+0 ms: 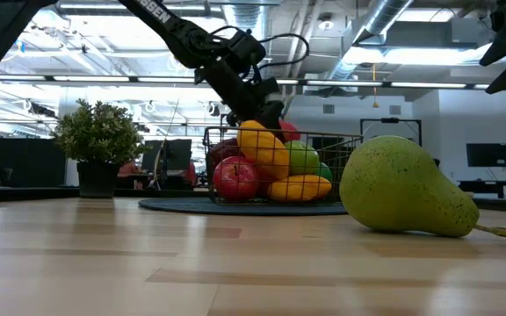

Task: Build produce basket
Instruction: Put the orange mango into the wire basket, then put the pear into the wire basket

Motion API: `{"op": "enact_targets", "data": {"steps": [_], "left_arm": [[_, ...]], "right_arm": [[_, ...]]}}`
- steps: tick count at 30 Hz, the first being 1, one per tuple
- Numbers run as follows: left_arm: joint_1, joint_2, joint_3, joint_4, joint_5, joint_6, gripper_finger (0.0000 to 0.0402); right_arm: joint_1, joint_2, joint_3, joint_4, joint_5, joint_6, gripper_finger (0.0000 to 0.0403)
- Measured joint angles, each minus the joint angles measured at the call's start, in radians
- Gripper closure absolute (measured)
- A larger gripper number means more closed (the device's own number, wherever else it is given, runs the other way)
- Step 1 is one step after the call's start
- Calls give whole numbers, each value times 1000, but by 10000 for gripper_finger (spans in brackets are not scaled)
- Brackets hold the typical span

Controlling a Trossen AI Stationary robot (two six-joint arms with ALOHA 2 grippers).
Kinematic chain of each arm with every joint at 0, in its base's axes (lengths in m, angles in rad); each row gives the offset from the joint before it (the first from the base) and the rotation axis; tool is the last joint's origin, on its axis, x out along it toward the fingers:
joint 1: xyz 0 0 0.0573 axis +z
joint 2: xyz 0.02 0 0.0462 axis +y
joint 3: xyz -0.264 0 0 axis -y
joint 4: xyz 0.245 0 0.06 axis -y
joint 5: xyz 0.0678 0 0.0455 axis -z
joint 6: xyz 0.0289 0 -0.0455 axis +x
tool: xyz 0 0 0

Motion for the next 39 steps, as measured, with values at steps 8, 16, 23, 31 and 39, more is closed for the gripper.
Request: {"op": "enact_targets", "data": {"steps": [8,16,23,31,39], "left_arm": [[4,4,1,59,1,-15,87],[0,30,5,36,-6,-8,74],[-21,30,148,-104,-108,29,65],[-96,24,357,-426,32,60,64],[-295,26,394,-522,280,1,64]], "right_arm": [[0,0,0,0,0,0,17],[0,0,0,0,0,1,17],[0,0,0,0,0,10,17],[0,0,0,0,0,8,17],[0,0,0,0,1,6,17]]}}
